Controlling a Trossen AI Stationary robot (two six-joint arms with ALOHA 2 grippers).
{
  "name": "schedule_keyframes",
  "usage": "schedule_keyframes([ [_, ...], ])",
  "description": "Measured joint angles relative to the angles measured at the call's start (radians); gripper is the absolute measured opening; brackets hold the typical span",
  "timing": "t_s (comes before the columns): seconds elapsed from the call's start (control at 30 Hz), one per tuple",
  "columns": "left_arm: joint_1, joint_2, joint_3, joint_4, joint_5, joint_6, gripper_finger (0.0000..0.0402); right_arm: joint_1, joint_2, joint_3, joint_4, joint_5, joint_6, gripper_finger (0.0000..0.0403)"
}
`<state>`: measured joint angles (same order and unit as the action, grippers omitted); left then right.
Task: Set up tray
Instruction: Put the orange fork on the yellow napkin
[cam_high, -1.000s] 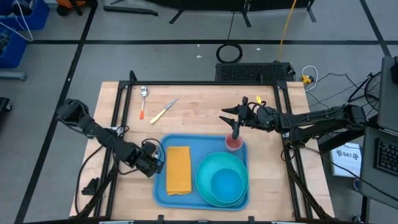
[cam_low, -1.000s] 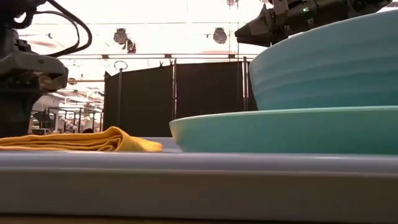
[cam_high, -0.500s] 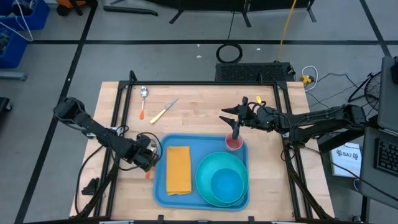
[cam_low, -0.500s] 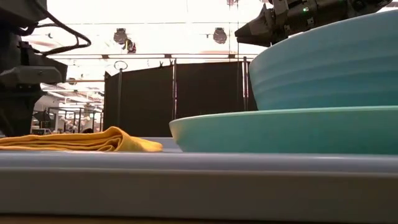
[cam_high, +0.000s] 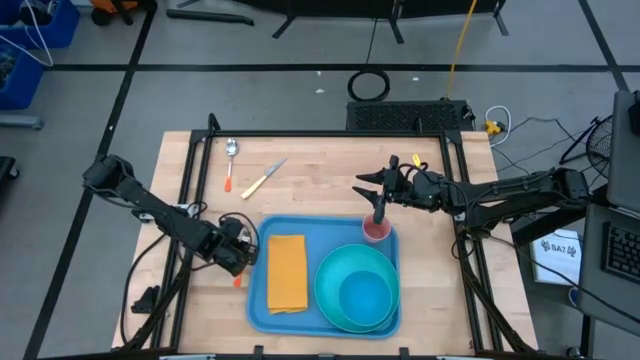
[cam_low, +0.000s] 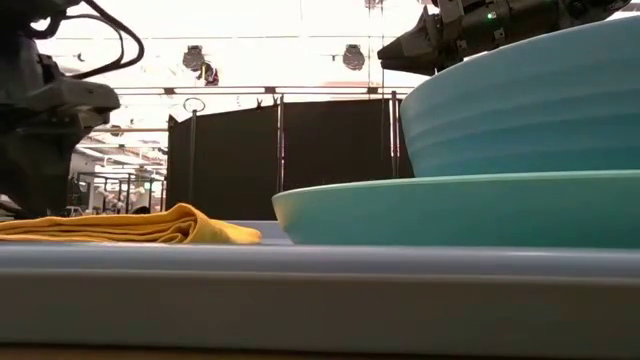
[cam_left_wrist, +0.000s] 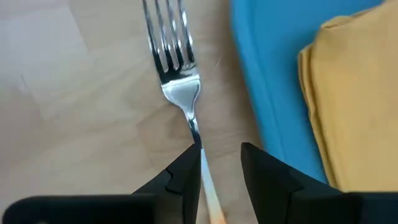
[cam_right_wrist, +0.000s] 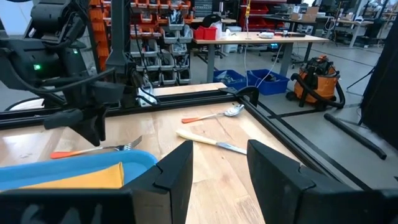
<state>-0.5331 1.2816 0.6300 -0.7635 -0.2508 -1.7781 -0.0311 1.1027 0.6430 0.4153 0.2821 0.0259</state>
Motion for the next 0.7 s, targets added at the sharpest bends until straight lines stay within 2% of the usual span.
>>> schedule_keyframes([
  [0.17,0.0,0.029,0.0,-0.006,0.068,-0.068,0.0118,0.0,0.0,0.0,0.001,0.0,-0.005,0.0141],
  [0.6,0.008,0.055,0.0,-0.001,0.042,-0.09,0.0118,0.0,0.0,0.0,0.004,0.0,-0.012,0.0141],
  [0.7,0.023,0.089,0.0,0.007,0.072,-0.07,0.0118,0.0,0.0,0.0,0.008,0.0,-0.012,0.0141],
])
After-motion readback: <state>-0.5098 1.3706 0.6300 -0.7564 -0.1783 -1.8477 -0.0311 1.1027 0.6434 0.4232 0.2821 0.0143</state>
